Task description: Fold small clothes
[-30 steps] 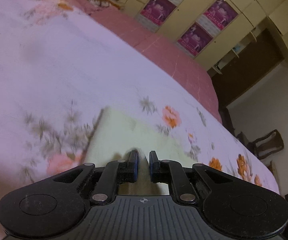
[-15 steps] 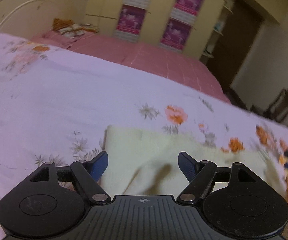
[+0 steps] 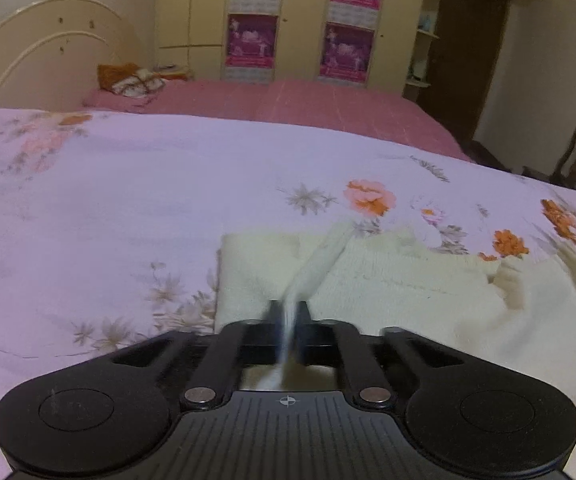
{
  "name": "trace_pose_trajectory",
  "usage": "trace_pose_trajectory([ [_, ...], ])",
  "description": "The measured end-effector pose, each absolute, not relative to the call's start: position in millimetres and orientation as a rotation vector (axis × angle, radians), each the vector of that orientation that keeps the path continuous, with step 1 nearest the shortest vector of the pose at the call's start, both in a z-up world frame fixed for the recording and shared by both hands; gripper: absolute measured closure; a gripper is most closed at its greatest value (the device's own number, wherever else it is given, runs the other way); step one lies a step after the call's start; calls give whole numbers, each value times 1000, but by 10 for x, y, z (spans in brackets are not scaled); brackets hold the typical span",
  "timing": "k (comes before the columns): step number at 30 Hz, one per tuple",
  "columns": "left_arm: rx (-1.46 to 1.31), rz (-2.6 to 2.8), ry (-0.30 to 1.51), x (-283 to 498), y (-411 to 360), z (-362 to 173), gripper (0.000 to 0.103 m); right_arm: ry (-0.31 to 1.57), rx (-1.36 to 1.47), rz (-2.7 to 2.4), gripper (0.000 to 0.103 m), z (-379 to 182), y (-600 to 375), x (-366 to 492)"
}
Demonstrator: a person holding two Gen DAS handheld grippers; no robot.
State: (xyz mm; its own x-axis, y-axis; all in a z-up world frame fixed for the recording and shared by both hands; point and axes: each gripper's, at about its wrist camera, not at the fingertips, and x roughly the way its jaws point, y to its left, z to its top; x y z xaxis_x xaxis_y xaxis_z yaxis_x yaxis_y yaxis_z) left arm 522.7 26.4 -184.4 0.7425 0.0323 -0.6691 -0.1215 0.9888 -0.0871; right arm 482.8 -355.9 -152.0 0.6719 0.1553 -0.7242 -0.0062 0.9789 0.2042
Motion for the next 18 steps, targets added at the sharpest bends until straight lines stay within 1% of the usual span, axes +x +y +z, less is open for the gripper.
trace_pose_trajectory([
  [1, -136, 111, 725, 5221, 303, -1849, 99, 821, 182, 84, 98, -1502, -3554, 4820],
  [2, -156, 144, 721, 5217, 381, -1871, 99, 816, 163, 54, 98, -1495, -3559, 4817],
  [4, -228, 165, 730, 5190, 522, -1917, 99, 828, 152, -19, 99, -1536, -3665, 4823],
  [7, -225, 162, 728, 5160, 545, -1917, 99, 840, 191, -28, 99, -1586, -3776, 4800],
  [8, -227, 156, 729, 5152, 540, -1893, 98, 834, 178, -21, 98, -1567, -3743, 4794],
  [10, -250, 173, 686, 5073, 561, -1782, 98, 823, 188, -25, 88, -1527, -3727, 4789],
  [11, -257, 173, 669, 5036, 561, -1740, 98, 797, 195, -42, 82, -1481, -3732, 4769],
  [15, -217, 94, 640, 5022, 391, -1575, 98, 715, 171, 12, 81, -1285, -3655, 4723],
  [18, -199, 13, 686, 5131, 157, -1654, 98, 742, 120, 77, 81, -1313, -3445, 4839],
])
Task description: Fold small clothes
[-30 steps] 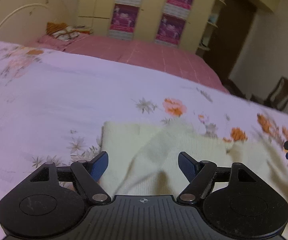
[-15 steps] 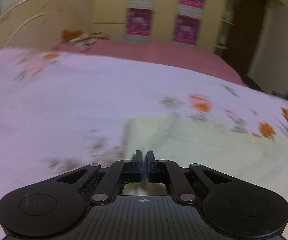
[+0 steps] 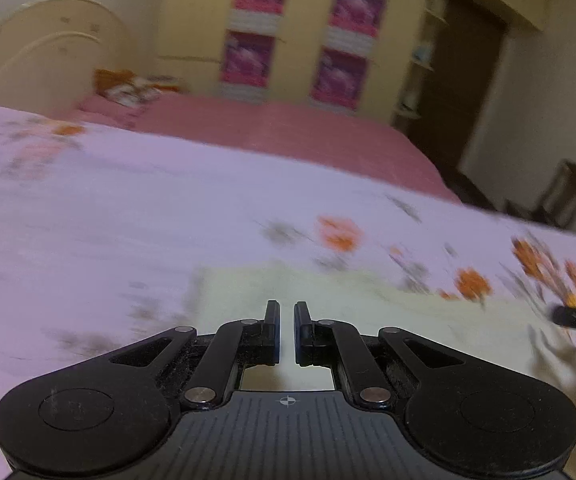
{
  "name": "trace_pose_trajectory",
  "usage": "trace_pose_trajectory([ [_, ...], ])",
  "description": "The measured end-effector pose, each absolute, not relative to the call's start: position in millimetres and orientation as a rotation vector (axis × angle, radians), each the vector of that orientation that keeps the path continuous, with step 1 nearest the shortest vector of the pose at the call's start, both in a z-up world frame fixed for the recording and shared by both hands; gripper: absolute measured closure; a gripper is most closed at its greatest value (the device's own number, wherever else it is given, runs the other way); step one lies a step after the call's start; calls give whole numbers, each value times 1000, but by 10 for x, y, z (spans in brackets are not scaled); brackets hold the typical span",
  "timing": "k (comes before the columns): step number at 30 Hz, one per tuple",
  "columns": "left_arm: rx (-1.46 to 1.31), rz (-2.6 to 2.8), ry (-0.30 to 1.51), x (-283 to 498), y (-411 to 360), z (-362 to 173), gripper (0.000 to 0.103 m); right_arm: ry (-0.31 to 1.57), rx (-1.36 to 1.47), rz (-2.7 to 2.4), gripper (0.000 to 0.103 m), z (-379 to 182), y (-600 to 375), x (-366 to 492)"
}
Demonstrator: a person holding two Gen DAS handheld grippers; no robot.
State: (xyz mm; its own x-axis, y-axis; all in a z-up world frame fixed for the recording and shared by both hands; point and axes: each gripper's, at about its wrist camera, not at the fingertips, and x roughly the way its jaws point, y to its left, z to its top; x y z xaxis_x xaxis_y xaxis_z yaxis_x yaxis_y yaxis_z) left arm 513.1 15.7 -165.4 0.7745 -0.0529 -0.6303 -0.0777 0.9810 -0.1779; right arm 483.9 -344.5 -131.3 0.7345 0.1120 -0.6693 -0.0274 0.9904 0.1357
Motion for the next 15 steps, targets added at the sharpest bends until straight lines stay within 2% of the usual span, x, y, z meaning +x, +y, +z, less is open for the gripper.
trace_pose_trajectory([
  [3, -149, 12, 754, 5318, -6, -1865, 98, 797, 82, 115, 77, -1471, -3252, 4963],
  [6, -147, 91, 714, 5409, 65, -1956, 99, 806, -6, 94, 77, -1652, -3191, 5070],
  [8, -219, 126, 711, 5449, 198, -1967, 99, 772, -38, 38, 83, -1728, -3307, 5150],
  [11, -202, 128, 708, 5413, 201, -1975, 99, 770, 53, 12, 100, -1733, -3556, 5203],
  [15, -247, 164, 704, 5239, 253, -1875, 99, 774, 16, 12, 100, -1699, -3555, 5116],
])
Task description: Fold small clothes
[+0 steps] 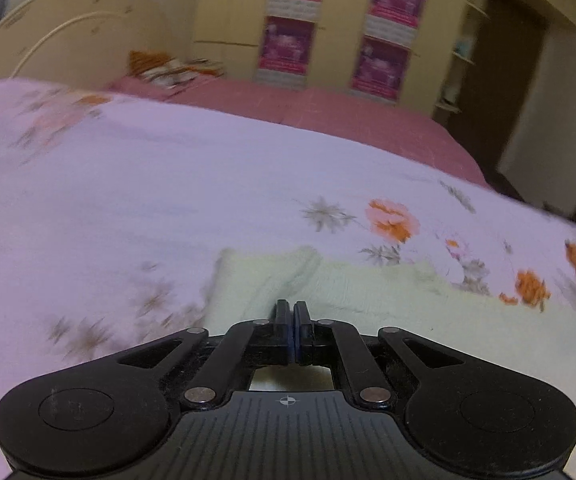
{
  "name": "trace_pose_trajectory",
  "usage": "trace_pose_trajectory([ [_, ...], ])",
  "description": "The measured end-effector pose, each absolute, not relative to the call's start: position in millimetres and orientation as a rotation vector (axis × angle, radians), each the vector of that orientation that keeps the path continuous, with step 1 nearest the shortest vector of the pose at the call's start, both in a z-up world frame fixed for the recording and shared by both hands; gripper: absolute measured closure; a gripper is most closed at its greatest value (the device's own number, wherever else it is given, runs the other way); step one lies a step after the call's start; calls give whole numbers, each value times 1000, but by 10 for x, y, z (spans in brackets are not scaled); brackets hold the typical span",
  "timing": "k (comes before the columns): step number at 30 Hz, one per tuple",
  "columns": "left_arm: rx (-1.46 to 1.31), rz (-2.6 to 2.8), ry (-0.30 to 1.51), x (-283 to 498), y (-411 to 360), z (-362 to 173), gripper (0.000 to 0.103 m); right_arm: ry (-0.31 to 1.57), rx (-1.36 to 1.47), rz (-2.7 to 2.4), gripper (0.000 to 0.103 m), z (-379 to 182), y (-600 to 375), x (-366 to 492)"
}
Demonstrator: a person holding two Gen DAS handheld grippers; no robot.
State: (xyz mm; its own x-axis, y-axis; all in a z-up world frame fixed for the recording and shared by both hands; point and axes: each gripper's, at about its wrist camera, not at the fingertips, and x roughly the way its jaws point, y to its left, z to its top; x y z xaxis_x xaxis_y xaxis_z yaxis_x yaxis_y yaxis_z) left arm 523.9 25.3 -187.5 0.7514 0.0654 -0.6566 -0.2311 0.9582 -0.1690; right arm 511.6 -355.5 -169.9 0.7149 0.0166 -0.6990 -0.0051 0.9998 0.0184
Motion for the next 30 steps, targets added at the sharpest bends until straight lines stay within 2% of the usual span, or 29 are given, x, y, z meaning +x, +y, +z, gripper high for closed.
trace_pose_trajectory([
  [1, -225, 152, 692, 5154, 205, -1832, 98, 784, 38, 0, 97, -1650, -3557, 5092],
  [3, -142, 81, 674, 5031, -30, -1771, 98, 756, 70, 34, 76, -1522, -3472, 4982],
  [8, -83, -26, 711, 5043, -474, -1818, 98, 761, 48, 227, 76, -1469, -2865, 4864],
  [13, -121, 22, 729, 5207, -350, -1903, 97, 794, -81, 293, 78, -1661, -2391, 4941],
  [15, -174, 46, 738, 5176, -222, -1894, 97, 803, -141, 236, 79, -1796, -2445, 4996],
  [17, -217, 76, 742, 5098, -104, -1896, 98, 801, -31, 196, 80, -1786, -2726, 5032],
  [18, -214, 88, 736, 5072, -62, -1905, 98, 805, 12, 160, 86, -1749, -2850, 5039],
  [19, -201, 91, 732, 5034, -52, -1923, 98, 801, 22, 133, 86, -1711, -2928, 5033],
  [21, -199, 94, 721, 4939, -45, -1950, 98, 790, 21, 117, 77, -1674, -3029, 4955],
  [24, -191, 103, 719, 4803, -76, -1920, 97, 791, -51, 124, 78, -1712, -3066, 4796],
  [26, -162, 88, 716, 4693, -106, -1856, 97, 770, -19, 108, 74, -1572, -3113, 4664],
  [30, -117, 58, 702, 4483, -233, -1828, 97, 762, 15, 187, 73, -1459, -3040, 4341],
])
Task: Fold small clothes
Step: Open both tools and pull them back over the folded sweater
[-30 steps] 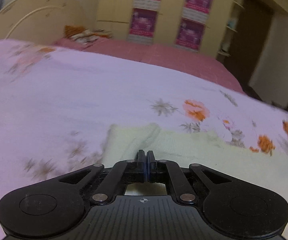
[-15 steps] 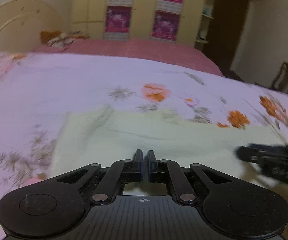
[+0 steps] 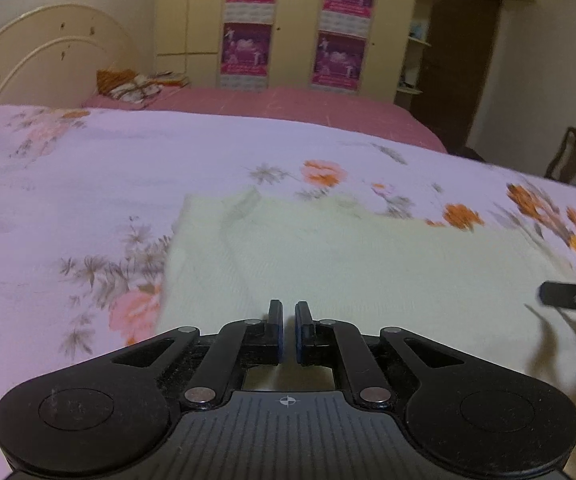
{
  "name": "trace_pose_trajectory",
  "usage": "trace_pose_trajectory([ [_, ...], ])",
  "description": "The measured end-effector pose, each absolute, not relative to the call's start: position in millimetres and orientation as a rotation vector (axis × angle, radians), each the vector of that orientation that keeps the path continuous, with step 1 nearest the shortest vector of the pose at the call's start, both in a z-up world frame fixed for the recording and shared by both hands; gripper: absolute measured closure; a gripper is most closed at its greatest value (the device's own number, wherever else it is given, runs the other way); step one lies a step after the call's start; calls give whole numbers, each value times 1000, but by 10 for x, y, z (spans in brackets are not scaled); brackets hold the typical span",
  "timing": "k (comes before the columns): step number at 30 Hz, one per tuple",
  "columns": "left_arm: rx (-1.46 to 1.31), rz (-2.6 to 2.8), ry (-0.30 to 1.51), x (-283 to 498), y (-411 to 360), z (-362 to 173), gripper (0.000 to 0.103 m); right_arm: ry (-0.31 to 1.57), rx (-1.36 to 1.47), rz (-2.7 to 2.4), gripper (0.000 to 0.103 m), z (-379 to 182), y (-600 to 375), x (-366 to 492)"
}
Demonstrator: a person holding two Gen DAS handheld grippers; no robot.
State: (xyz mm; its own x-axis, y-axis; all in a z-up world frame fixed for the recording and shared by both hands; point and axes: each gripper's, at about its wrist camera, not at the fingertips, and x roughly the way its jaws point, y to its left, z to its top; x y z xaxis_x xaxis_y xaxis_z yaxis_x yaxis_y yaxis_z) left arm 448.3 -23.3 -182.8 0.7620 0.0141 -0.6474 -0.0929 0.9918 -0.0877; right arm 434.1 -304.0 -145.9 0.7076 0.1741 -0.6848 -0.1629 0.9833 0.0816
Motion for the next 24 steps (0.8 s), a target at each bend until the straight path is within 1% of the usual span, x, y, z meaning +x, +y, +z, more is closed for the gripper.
trace_pose_trajectory([
  [4, -100, 60, 698, 4416, -225, -1884, 96, 795, -87, 208, 73, -1654, -2796, 4187],
  [6, -115, 54, 716, 4437, -161, -1860, 96, 779, -79, 195, 73, -1734, -2862, 4163],
  [9, -137, 57, 748, 4465, -151, -1838, 96, 799, -65, 157, 73, -1665, -2920, 4189],
  [12, -125, 66, 757, 4452, -174, -1837, 96, 795, -23, 150, 67, -1558, -2896, 4098],
  [13, -118, 69, 758, 4444, -183, -1832, 96, 793, -7, 163, 66, -1543, -2874, 4037],
  [18, -111, 83, 770, 4408, -209, -1806, 96, 819, -55, 191, 65, -1626, -2746, 3822],
  [19, -109, 84, 771, 4402, -210, -1800, 95, 840, -73, 184, 65, -1679, -2735, 3807],
  [20, -105, 88, 772, 4392, -216, -1794, 91, 857, -87, 175, 65, -1739, -2738, 3786],
  [21, -99, 91, 773, 4378, -221, -1788, 87, 847, -85, 172, 65, -1745, -2747, 3763],
  [23, -83, 100, 772, 4336, -246, -1763, 54, 857, -67, 167, 64, -1691, -2734, 3725],
  [24, -81, 98, 778, 4314, -258, -1755, 10, 853, -45, 173, 64, -1653, -2741, 3701],
])
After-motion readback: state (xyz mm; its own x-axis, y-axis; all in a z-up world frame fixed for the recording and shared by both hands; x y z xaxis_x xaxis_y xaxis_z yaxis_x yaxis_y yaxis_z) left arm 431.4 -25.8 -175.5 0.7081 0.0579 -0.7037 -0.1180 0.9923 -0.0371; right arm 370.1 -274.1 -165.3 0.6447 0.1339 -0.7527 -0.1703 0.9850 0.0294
